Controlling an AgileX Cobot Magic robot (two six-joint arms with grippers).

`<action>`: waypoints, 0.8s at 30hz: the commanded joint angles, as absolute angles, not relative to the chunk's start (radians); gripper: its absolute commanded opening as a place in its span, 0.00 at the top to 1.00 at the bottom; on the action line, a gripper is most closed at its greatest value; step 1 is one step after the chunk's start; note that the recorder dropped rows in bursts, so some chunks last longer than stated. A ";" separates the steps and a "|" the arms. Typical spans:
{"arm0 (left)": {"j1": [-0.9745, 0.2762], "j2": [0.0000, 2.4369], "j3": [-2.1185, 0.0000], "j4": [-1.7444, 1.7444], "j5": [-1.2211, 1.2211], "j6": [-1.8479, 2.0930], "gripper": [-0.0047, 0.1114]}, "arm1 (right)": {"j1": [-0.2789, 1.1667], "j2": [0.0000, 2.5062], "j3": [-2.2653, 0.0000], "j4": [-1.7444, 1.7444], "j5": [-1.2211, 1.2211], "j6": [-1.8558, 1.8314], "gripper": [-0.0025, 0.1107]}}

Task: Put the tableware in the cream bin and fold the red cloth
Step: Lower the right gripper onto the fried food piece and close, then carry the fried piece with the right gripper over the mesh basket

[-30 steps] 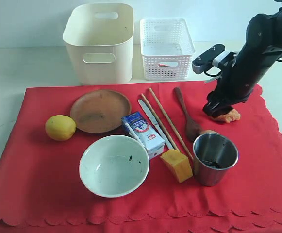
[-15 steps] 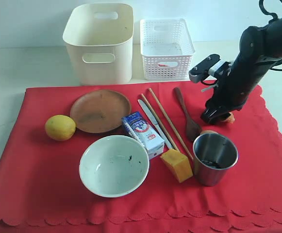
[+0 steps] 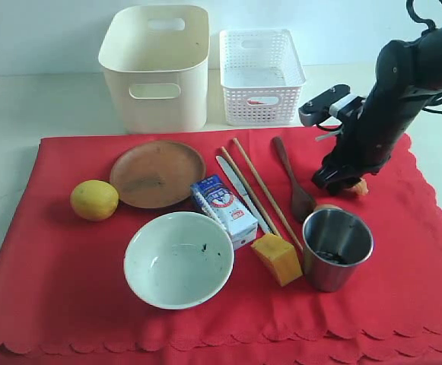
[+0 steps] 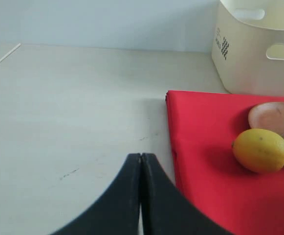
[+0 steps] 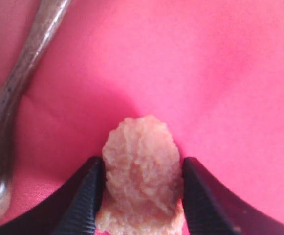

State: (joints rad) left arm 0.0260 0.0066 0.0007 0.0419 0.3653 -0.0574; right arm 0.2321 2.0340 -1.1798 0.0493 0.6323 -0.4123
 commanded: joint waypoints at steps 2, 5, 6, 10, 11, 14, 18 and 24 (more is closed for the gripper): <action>0.028 0.000 0.000 0.037 0.354 -0.055 0.96 | 0.233 1.992 -1.174 0.042 0.701 -0.388 0.98; 0.028 0.000 0.000 0.037 0.354 -0.055 0.96 | 0.233 1.950 -1.174 0.042 0.709 -0.384 0.98; 0.028 0.000 0.000 0.037 0.354 -0.055 0.96 | 0.233 1.930 -1.174 0.042 0.712 -0.364 0.98; 0.028 0.000 0.000 0.037 0.354 -0.055 0.96 | 0.233 1.848 -1.174 0.054 0.742 -0.311 0.98; 0.028 0.000 0.000 0.037 0.354 -0.055 0.96 | 0.233 1.833 -1.174 0.071 0.749 -0.311 0.98; 0.028 0.000 0.000 0.037 0.354 -0.055 0.96 | 0.233 1.779 -1.174 0.122 0.782 -0.311 0.98; 0.028 0.000 0.000 0.037 0.354 -0.055 0.96 | 0.233 1.694 -1.174 0.241 0.817 -0.313 0.98; 0.028 0.000 0.000 0.037 0.354 -0.055 0.96 | 0.233 1.611 -1.174 0.399 0.824 -0.402 0.98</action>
